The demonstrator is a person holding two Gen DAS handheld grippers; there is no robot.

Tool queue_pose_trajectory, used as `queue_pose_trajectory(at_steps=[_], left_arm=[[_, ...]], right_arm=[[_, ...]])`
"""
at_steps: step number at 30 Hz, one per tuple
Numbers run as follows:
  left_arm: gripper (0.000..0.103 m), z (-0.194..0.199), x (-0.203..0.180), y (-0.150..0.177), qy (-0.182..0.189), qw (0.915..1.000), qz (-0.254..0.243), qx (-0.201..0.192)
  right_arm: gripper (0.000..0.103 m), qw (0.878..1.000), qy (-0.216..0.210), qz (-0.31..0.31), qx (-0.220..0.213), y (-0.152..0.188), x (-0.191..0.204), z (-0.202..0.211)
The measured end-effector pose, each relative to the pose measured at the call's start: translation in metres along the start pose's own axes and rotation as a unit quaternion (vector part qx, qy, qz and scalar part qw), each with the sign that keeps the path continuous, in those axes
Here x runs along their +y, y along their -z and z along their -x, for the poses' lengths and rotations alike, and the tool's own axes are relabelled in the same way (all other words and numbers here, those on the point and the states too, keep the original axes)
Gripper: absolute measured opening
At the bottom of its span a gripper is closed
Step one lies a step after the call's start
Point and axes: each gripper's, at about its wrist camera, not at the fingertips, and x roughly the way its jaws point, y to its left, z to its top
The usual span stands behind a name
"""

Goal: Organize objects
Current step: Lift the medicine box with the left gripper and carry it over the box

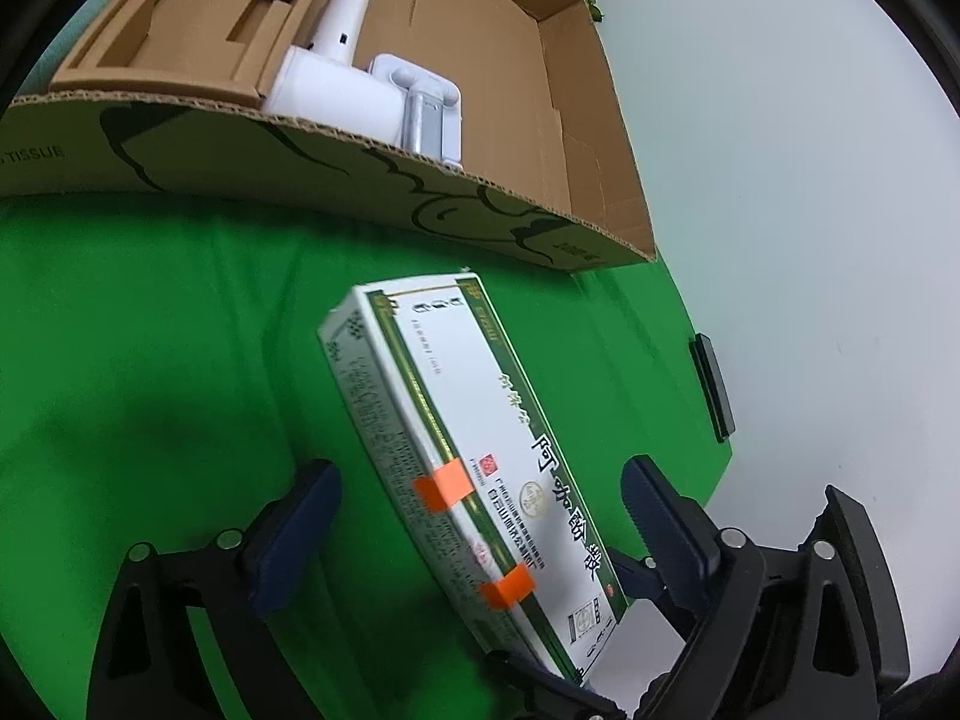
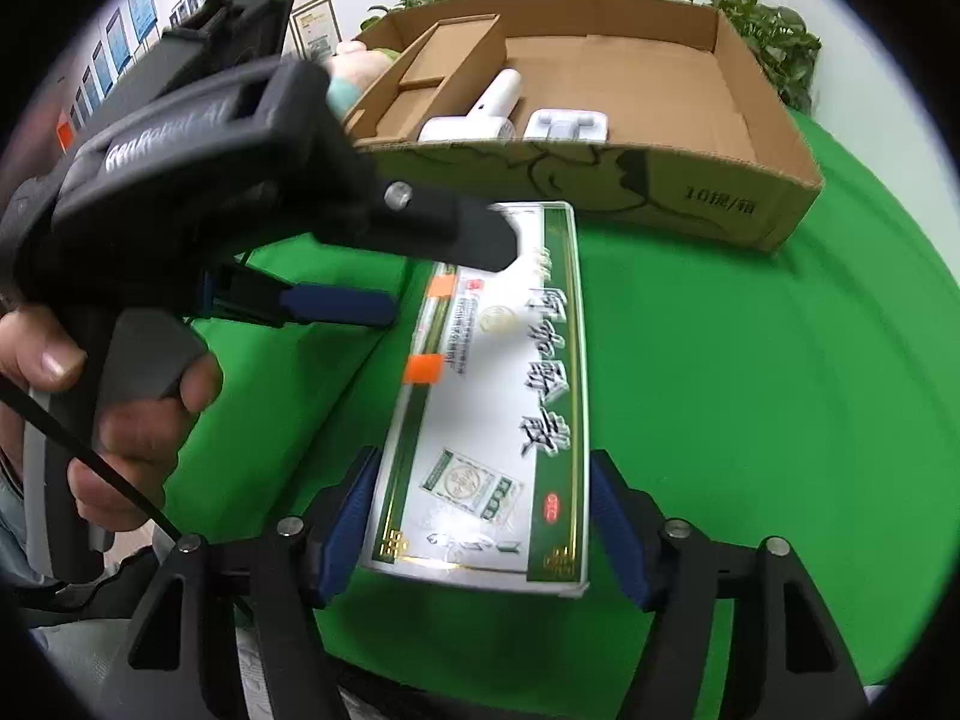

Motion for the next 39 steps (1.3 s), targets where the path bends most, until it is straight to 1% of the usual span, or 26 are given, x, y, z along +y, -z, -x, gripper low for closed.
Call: queue_pose_trajectory(at_steps=[1,3,4,5,7,8,9,10,14,15,16,17,21,24,25,28,31,34,36,37,38,39], left_arm=[[0.093,0.0,-0.001,0.001,-0.002,1.0,-0.003,-0.002],[0.085,0.001,-0.002,0.002,0.002,1.0,-0.003,0.005],[0.084,0.003,-0.003,0.002,0.001,1.0,-0.005,0.007],[0.082,0.004,-0.004,0.004,-0.002,1.0,-0.007,0.007],[0.075,0.005,-0.006,0.004,-0.004,0.9999,-0.008,0.01],[0.07,0.006,-0.006,0.004,-0.008,0.9998,-0.01,0.013],[0.063,0.007,-0.006,0.003,-0.013,0.9998,-0.01,0.012],[0.059,0.008,-0.005,0.003,-0.016,0.9997,-0.01,0.014],[0.056,0.017,-0.002,0.003,-0.011,0.9999,-0.009,0.009],[0.054,0.02,-0.005,0.006,-0.011,0.9998,-0.014,0.006],[0.053,0.023,-0.008,0.019,-0.012,0.9997,-0.019,0.002],[0.05,0.027,-0.01,0.019,-0.013,0.9996,-0.026,0.0],[0.045,0.048,-0.02,0.018,-0.013,0.9986,-0.048,-0.016],[0.043,0.068,-0.032,0.009,-0.018,0.9968,-0.067,-0.039],[0.043,0.067,-0.042,0.008,-0.019,0.9961,-0.073,-0.046],[0.042,0.089,-0.061,-0.01,-0.02,0.9921,-0.099,-0.075],[0.042,0.113,-0.085,-0.035,-0.024,0.9853,-0.132,-0.106],[0.042,0.138,-0.109,-0.063,-0.026,0.9765,-0.167,-0.134],[0.042,0.152,-0.124,-0.082,-0.03,0.969,-0.193,-0.151],[0.042,0.147,-0.136,-0.093,-0.033,0.9658,-0.203,-0.158],[0.042,0.127,-0.161,-0.113,-0.035,0.963,-0.213,-0.161],[0.042,0.126,-0.165,-0.126,-0.036,0.9622,-0.216,-0.162]], right_arm=[[0.066,1.0,-0.005,0.0,0.0,0.001,0.0,0.001],[0.065,1.0,-0.013,-0.002,-0.003,0.001,0.0,0.001],[0.065,1.0,-0.019,-0.009,-0.004,0.002,-0.002,0.001],[0.065,0.999,-0.035,-0.025,-0.004,0.002,-0.005,0.001],[0.064,0.996,-0.068,-0.058,-0.003,0.001,-0.014,0.002],[0.064,0.993,-0.09,-0.077,-0.002,0.001,-0.019,0.001],[0.064,0.992,-0.094,-0.082,-0.002,0.001,-0.021,0.001],[0.064,0.992,-0.094,-0.082,-0.003,0.001,-0.021,0.001],[0.064,0.993,-0.09,-0.075,-0.005,0.001,-0.018,0.002],[0.064,0.994,-0.088,-0.071,-0.005,0.001,-0.016,0.002],[0.064,0.994,-0.086,-0.068,-0.006,0.001,-0.015,0.002],[0.064,0.994,-0.085,-0.065,-0.008,0.0,-0.013,0.003],[0.062,0.995,-0.081,-0.057,-0.016,-0.004,-0.009,0.008],[0.062,0.995,-0.08,-0.051,-0.038,-0.011,-0.005,0.015],[0.062,0.994,-0.081,-0.049,-0.049,-0.016,-0.005,0.02],[0.061,0.993,-0.078,-0.043,-0.08,-0.031,-0.002,0.031],[0.061,0.989,-0.069,-0.032,-0.125,-0.058,-0.002,0.049],[0.061,0.984,-0.062,-0.023,-0.166,-0.088,-0.003,0.067],[0.06,0.981,-0.059,-0.019,-0.185,-0.108,-0.004,0.075],[0.06,0.98,-0.056,-0.017,-0.192,-0.117,-0.005,0.077],[0.06,0.979,-0.053,-0.015,-0.198,-0.129,-0.005,0.078],[0.06,0.978,-0.052,-0.013,-0.202,-0.139,-0.009,0.08]])
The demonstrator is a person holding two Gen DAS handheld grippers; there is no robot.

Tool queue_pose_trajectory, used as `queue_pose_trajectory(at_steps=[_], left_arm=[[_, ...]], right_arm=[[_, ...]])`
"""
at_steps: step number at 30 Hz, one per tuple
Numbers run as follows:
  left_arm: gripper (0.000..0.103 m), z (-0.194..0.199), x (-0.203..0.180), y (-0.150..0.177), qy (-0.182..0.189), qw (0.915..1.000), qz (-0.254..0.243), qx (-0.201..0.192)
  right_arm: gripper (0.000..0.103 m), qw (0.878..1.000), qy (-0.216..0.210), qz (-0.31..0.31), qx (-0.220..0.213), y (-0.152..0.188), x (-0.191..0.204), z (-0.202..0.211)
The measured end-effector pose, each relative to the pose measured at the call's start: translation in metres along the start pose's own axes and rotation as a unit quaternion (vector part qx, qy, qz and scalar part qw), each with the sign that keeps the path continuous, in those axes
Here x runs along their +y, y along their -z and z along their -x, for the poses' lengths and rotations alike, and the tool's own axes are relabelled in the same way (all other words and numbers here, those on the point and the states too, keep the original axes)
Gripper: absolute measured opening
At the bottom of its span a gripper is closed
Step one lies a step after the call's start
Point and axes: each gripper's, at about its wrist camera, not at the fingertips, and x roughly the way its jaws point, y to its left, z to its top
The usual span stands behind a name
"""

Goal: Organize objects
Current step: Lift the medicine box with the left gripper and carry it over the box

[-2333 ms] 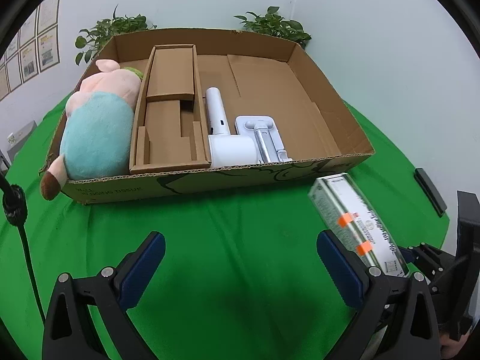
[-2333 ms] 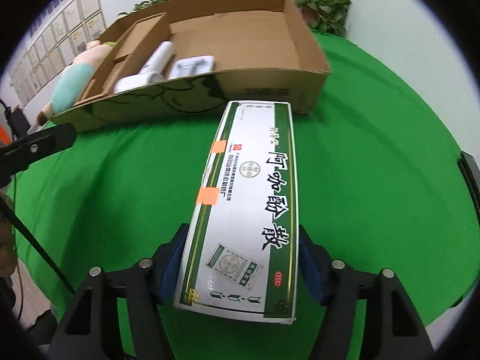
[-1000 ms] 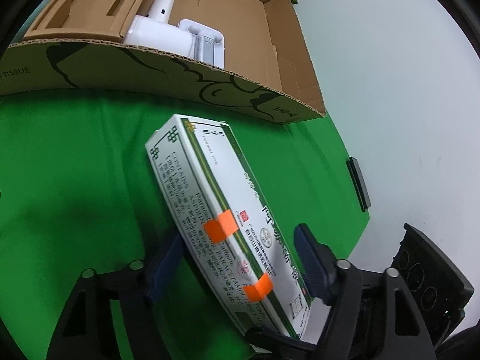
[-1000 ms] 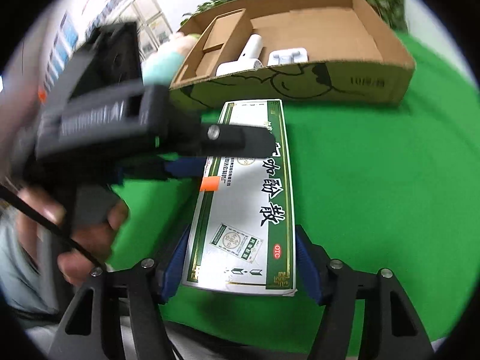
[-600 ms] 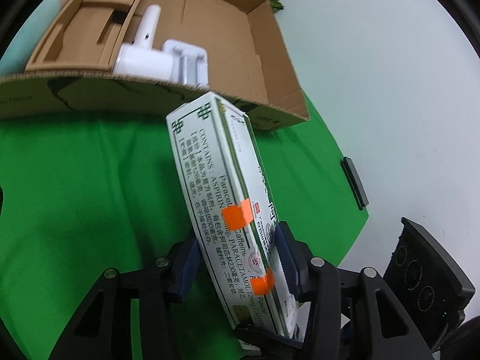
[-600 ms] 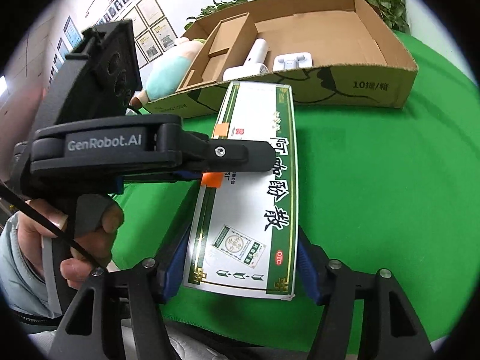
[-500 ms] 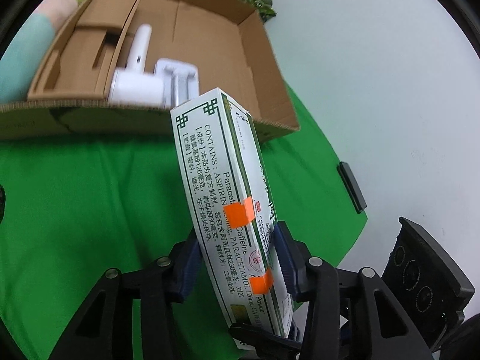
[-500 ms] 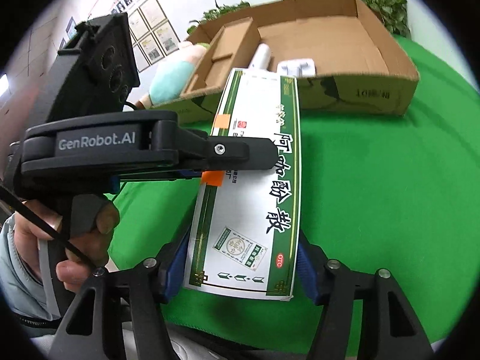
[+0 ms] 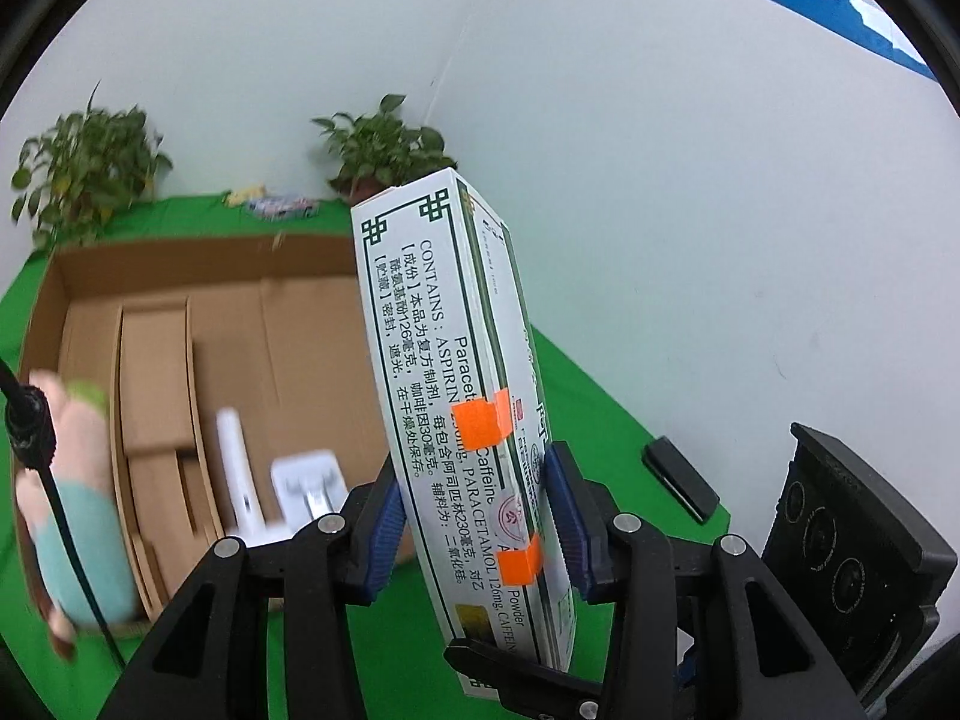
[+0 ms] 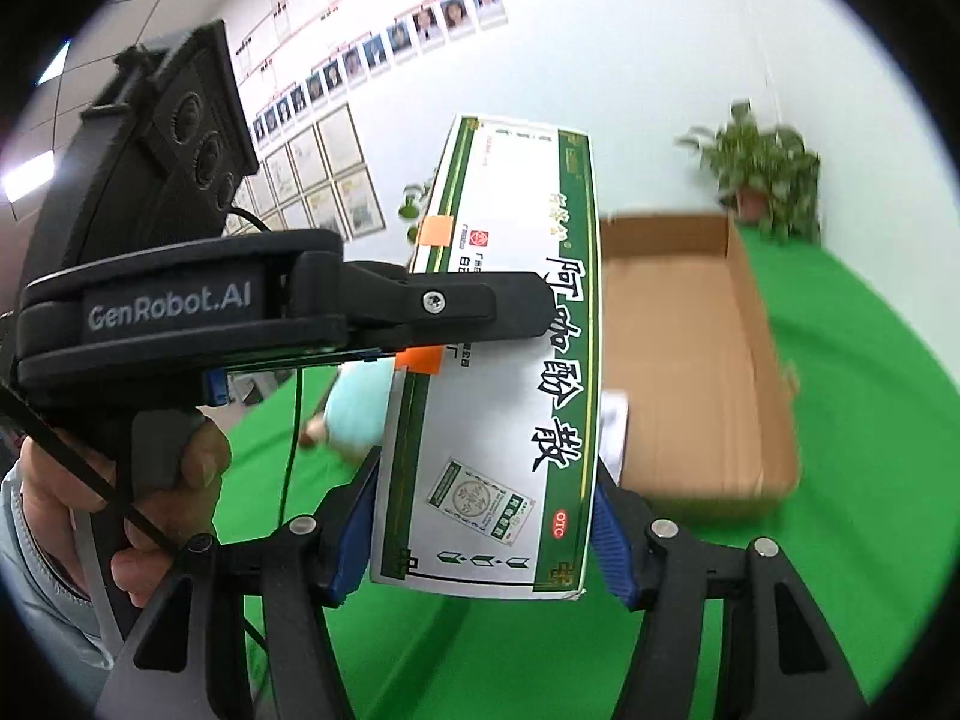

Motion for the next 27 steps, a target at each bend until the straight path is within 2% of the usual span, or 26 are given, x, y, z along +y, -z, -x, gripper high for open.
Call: queue_pose_trajectory(at_steps=[1,8,13,19,22,24,27], left_arm=[[0.042,-0.009,-0.006,-0.012,-0.001,1.0,0.0,0.002],[0.042,-0.057,0.024,-0.112,-0.003,0.9994,0.006,0.033],[0.042,-0.109,0.047,-0.138,0.002,0.9983,0.023,0.054],[0.042,-0.179,0.081,-0.106,0.011,0.9917,0.067,0.11],[0.042,-0.213,0.1,-0.075,0.014,0.9858,0.088,0.142],[0.042,-0.223,0.101,-0.033,0.018,0.9813,0.104,0.161],[0.042,-0.246,0.114,-0.017,0.025,0.975,0.126,0.181]], right_arm=[[0.06,1.0,-0.001,0.0,-0.001,-0.009,-0.003,-0.002],[0.06,0.999,-0.007,-0.022,0.03,-0.083,-0.047,-0.045],[0.06,0.997,-0.009,-0.049,0.064,-0.09,-0.072,-0.065],[0.06,0.99,0.0,-0.084,0.112,-0.062,-0.099,-0.097],[0.06,0.984,0.0,-0.109,0.143,-0.031,-0.116,-0.119],[0.06,0.979,0.0,-0.121,0.162,-0.017,-0.122,-0.128],[0.06,0.974,0.008,-0.128,0.188,0.006,-0.13,-0.141]])
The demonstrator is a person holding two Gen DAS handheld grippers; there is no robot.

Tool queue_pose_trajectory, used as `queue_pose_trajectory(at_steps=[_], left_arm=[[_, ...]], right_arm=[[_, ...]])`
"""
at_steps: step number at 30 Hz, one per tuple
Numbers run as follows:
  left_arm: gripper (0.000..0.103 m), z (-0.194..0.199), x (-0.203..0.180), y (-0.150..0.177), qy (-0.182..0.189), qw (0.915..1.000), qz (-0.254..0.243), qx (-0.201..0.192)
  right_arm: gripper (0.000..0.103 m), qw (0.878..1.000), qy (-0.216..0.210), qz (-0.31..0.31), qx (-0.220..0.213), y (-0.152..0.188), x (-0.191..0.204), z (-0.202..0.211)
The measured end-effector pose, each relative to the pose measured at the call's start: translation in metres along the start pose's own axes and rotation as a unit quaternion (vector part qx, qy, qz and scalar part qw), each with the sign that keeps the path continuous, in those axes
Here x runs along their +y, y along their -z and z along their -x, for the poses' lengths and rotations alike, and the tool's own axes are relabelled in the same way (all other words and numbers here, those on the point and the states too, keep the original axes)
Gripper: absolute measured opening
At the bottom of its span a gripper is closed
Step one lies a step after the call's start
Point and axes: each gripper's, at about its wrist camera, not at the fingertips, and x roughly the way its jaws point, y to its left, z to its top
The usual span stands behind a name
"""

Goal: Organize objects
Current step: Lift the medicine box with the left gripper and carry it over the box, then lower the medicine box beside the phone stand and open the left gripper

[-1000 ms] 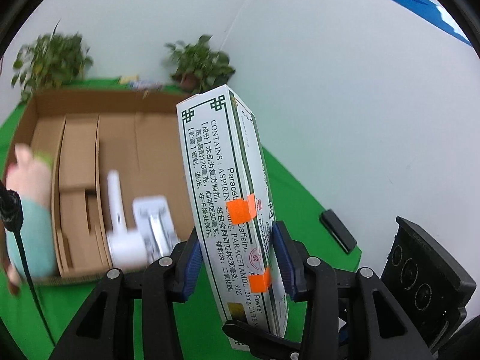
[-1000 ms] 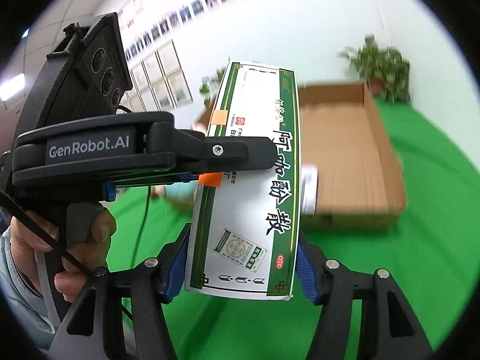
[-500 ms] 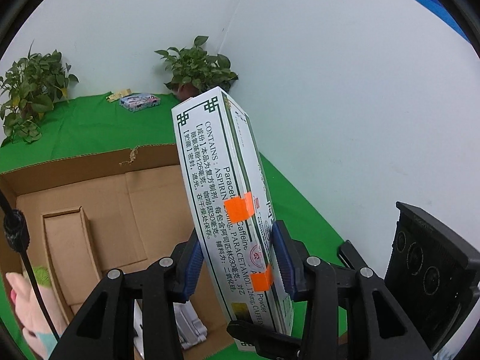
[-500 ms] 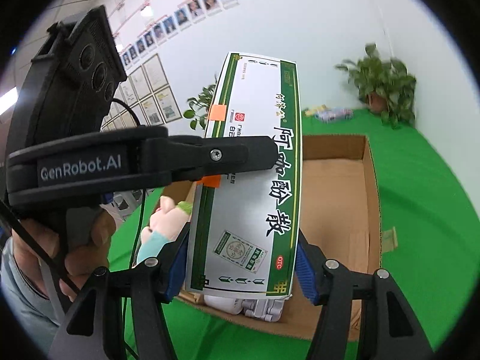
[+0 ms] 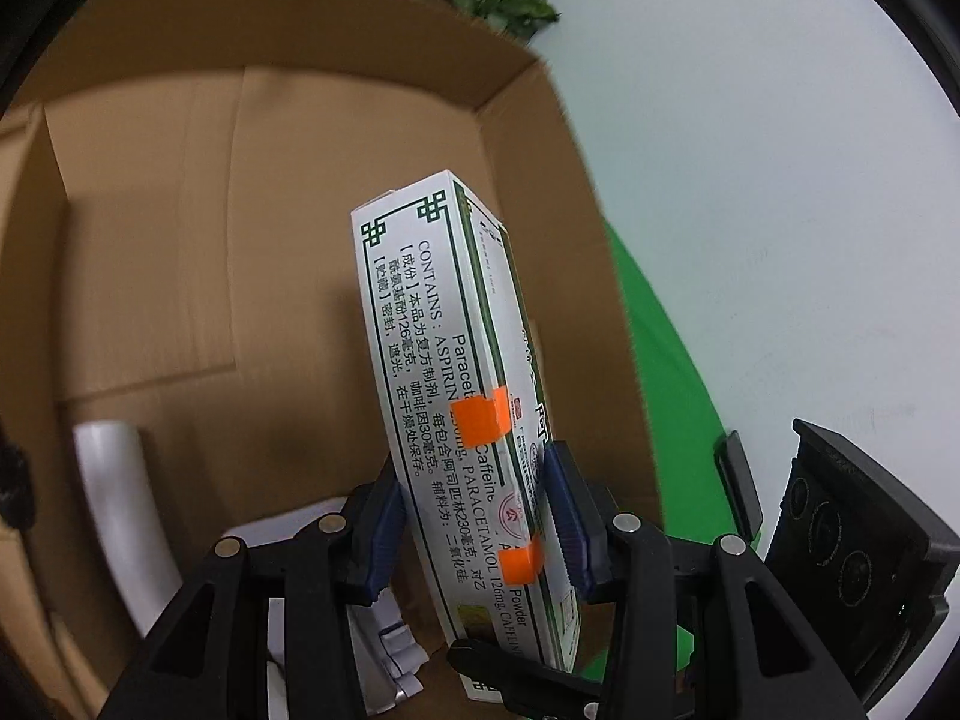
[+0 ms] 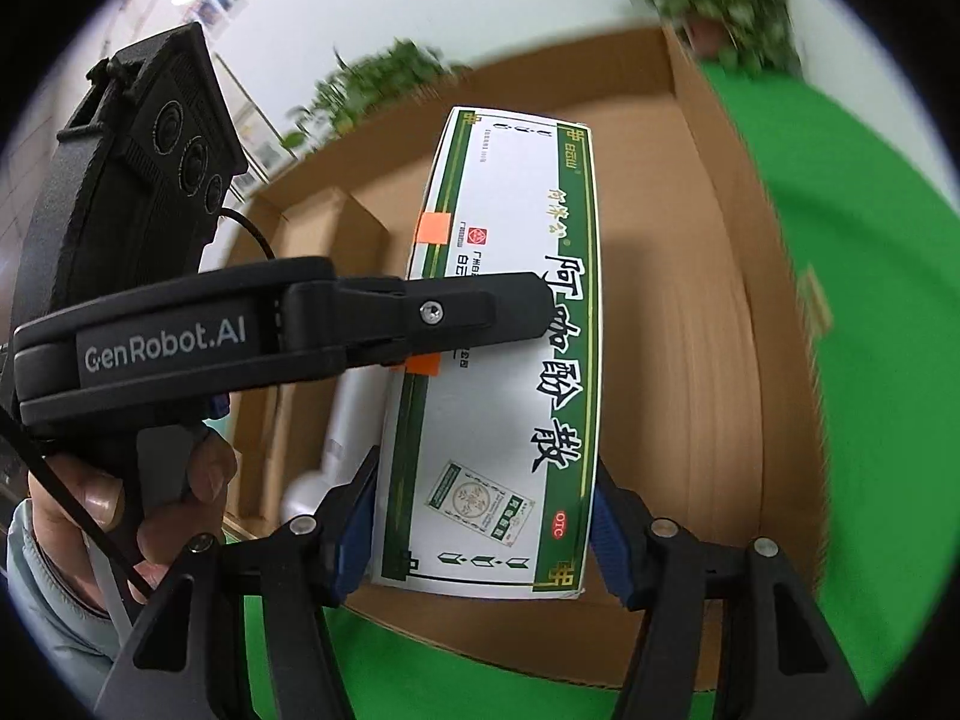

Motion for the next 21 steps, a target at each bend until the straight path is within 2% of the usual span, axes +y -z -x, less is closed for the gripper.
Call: queue_pose_trajectory(at_steps=[7,11,16,21], left_arm=[[0.042,-0.033,0.01,-0.003,0.004,0.9998,0.005,0.018],[0.044,-0.036,0.01,-0.008,-0.001,0.9999,-0.001,0.014],[0.049,-0.032,0.009,-0.016,-0.023,0.9996,-0.007,0.016],[0.048,-0.013,0.01,-0.022,-0.049,0.9986,-0.016,-0.01]], right_arm=[[0.06,0.999,0.03,0.001,0.019,0.016,-0.013,-0.016],[0.06,0.999,0.04,-0.002,0.019,0.021,-0.014,-0.017],[0.06,0.997,0.067,0.015,0.021,0.024,-0.004,-0.016],[0.06,0.994,0.101,0.02,0.022,0.026,-0.001,-0.015]])
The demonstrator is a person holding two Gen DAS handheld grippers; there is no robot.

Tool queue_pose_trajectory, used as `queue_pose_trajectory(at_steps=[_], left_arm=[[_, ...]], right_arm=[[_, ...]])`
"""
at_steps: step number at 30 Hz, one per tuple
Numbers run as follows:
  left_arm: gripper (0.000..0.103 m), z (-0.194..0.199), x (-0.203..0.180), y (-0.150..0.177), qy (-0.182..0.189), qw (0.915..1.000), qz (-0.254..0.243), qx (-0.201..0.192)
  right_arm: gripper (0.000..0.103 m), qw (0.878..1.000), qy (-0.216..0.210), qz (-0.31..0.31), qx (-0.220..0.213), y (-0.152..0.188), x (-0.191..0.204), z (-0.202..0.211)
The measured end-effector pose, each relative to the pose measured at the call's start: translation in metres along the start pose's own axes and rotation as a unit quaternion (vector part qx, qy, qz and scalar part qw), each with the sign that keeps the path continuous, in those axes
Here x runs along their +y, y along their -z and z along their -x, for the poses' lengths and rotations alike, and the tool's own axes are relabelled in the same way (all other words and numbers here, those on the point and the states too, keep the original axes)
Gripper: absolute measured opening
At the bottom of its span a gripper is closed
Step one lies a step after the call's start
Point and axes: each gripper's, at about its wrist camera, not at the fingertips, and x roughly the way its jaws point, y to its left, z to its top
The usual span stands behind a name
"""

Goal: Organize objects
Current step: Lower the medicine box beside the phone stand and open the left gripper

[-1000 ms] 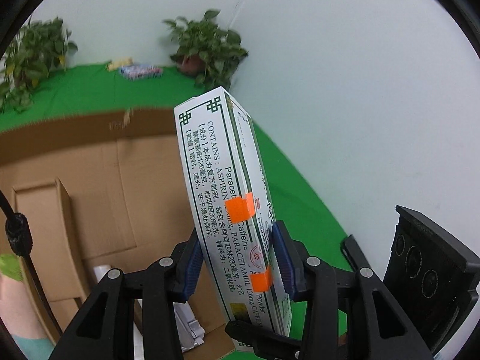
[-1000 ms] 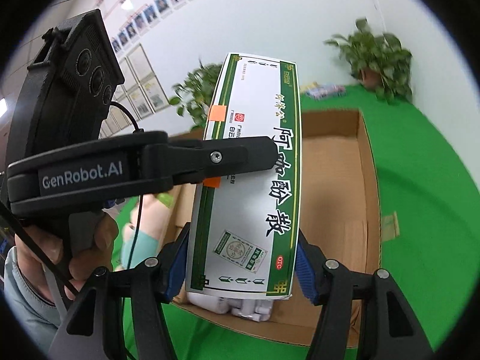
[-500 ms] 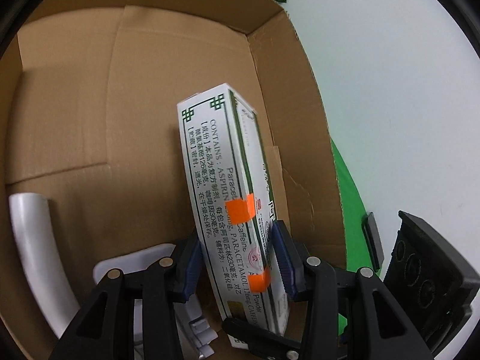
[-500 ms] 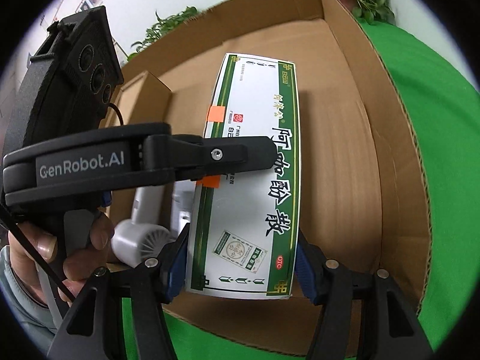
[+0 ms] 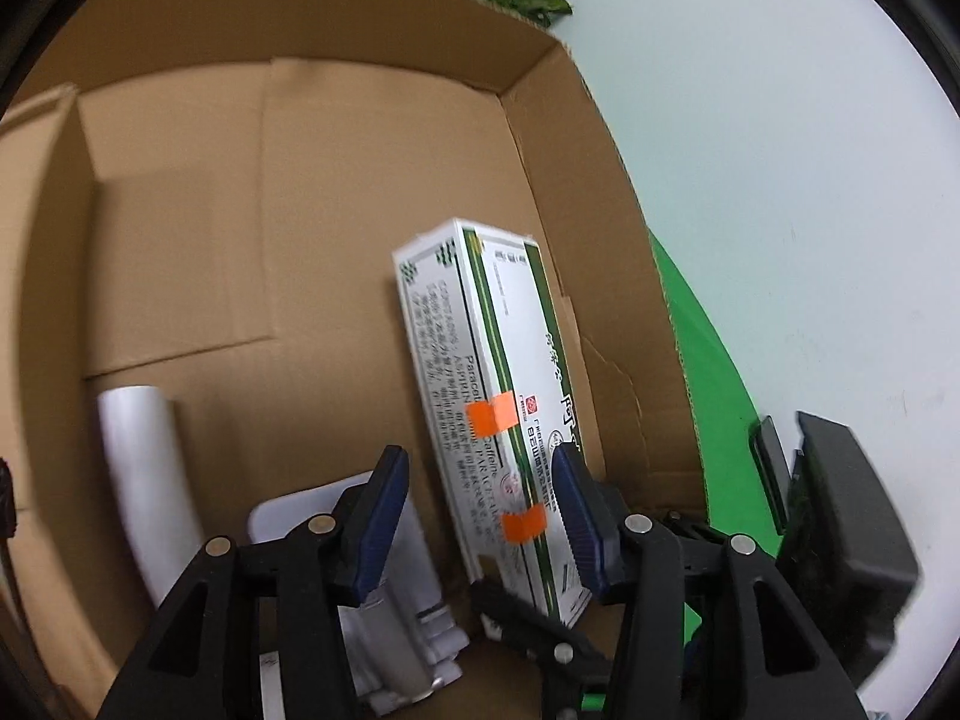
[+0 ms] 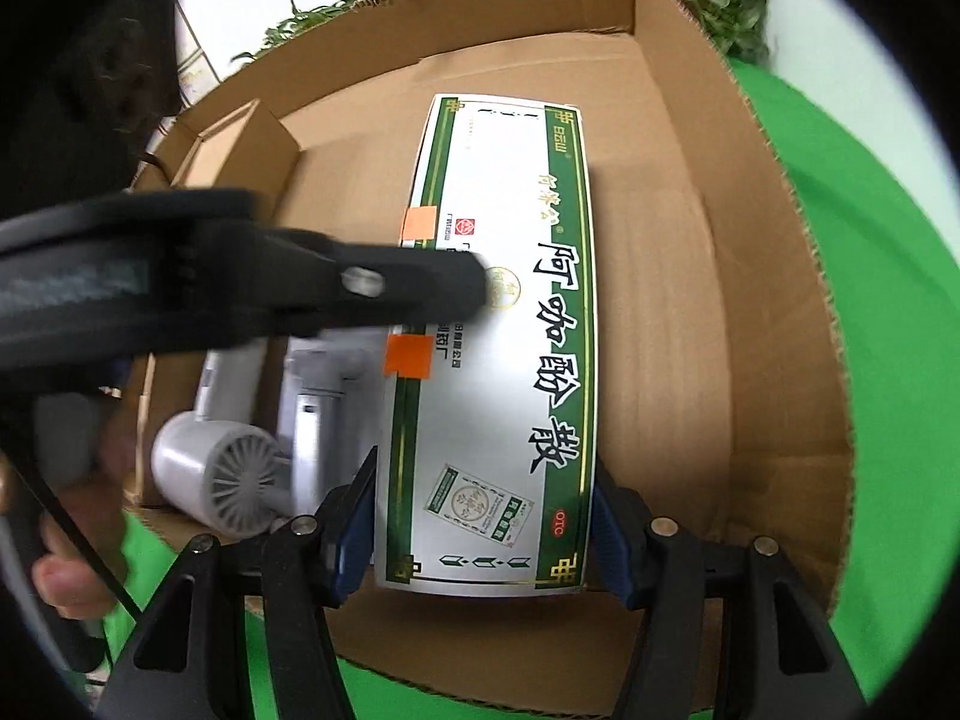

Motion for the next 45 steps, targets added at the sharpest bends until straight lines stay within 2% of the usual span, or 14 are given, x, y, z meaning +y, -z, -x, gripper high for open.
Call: queue_pose_trajectory(at_steps=[10,15,17,19,21,23,25,27,29,32,35,36,38,45], left_arm=[[0.048,0.046,0.01,0.016,-0.043,0.9974,-0.003,-0.057],[0.053,0.071,0.018,0.016,-0.119,0.9858,-0.012,-0.118],[0.057,0.085,0.016,0.032,-0.16,0.9759,-0.026,-0.146],[0.065,0.113,0.014,0.066,-0.192,0.9652,-0.036,-0.173],[0.088,0.135,0.009,0.081,-0.23,0.9493,-0.041,-0.21],[0.102,0.154,0.008,0.106,-0.272,0.9291,-0.038,-0.247],[0.103,0.164,0.01,0.125,-0.315,0.9086,-0.03,-0.272],[0.103,0.169,0.012,0.137,-0.347,0.8958,-0.019,-0.278],[0.103,0.179,0.022,0.156,-0.35,0.8951,-0.01,-0.276],[0.103,0.17,0.032,0.164,-0.348,0.8969,0.0,-0.273],[0.103,0.164,0.038,0.18,-0.355,0.8943,-0.008,-0.272],[0.103,0.178,0.04,0.197,-0.351,0.896,-0.008,-0.272],[0.103,0.166,0.048,0.199,-0.346,0.9005,-0.004,-0.263],[0.103,0.151,0.047,0.209,-0.383,0.8829,-0.024,-0.27]], right_arm=[[0.064,1.0,0.014,0.016,0.016,0.01,0.013,0.0],[0.075,1.0,0.015,0.009,0.012,0.015,0.014,0.006],[0.081,1.0,0.024,0.013,-0.003,0.019,0.018,0.015],[0.083,0.999,0.037,0.023,-0.022,0.024,0.024,0.025],[0.086,0.997,0.056,0.033,-0.048,0.029,0.031,0.038],[0.097,0.993,0.061,0.042,-0.094,0.04,0.045,0.057],[0.102,0.989,0.05,0.046,-0.129,0.043,0.039,0.063],[0.102,0.985,0.033,0.045,-0.161,0.05,0.047,0.068],[0.102,0.978,0.043,0.055,-0.197,0.05,0.055,0.061],[0.102,0.973,0.053,0.043,-0.218,0.037,0.064,0.041],[0.102,0.971,0.068,0.026,-0.227,0.038,0.069,0.035],[0.102,0.971,0.072,0.024,-0.226,0.045,0.071,0.034],[0.102,0.972,0.079,0.023,-0.221,0.051,0.078,0.036],[0.102,0.971,0.088,0.043,-0.216,0.052,0.09,0.029]])
